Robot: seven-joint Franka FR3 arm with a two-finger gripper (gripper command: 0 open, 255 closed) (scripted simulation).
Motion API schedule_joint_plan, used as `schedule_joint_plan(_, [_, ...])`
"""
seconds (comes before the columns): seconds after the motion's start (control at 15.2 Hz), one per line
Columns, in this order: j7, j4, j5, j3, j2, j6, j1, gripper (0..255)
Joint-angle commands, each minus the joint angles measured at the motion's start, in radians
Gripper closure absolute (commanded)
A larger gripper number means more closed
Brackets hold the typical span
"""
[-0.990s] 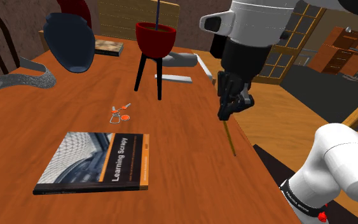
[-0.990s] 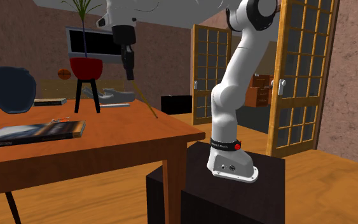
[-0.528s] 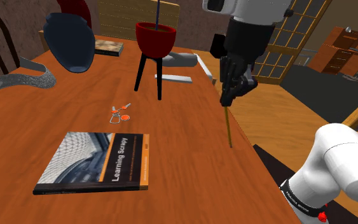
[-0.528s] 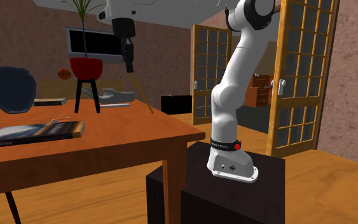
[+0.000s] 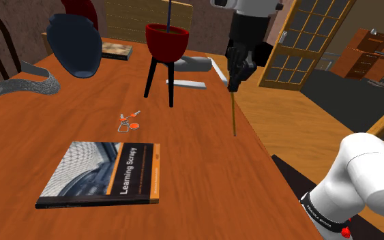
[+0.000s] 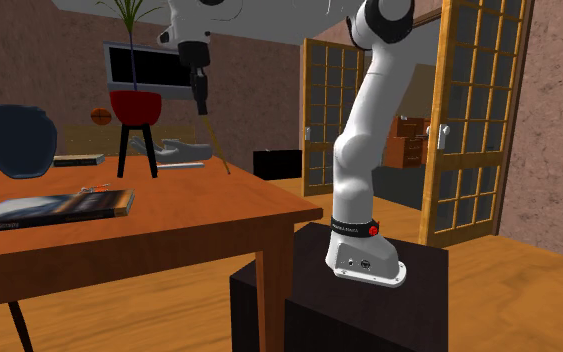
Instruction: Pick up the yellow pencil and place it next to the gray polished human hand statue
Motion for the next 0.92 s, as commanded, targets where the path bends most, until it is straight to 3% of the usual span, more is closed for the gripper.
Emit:
schedule_joint_plan(0.0, [-0.052, 0.013, -0.019, -0.035, 0.021, 0.01, -0.02, 255])
schedule_joint_plan(0.86, [-0.328, 0.272, -0.072, -0.208, 0.278, 0.03, -0.133, 255])
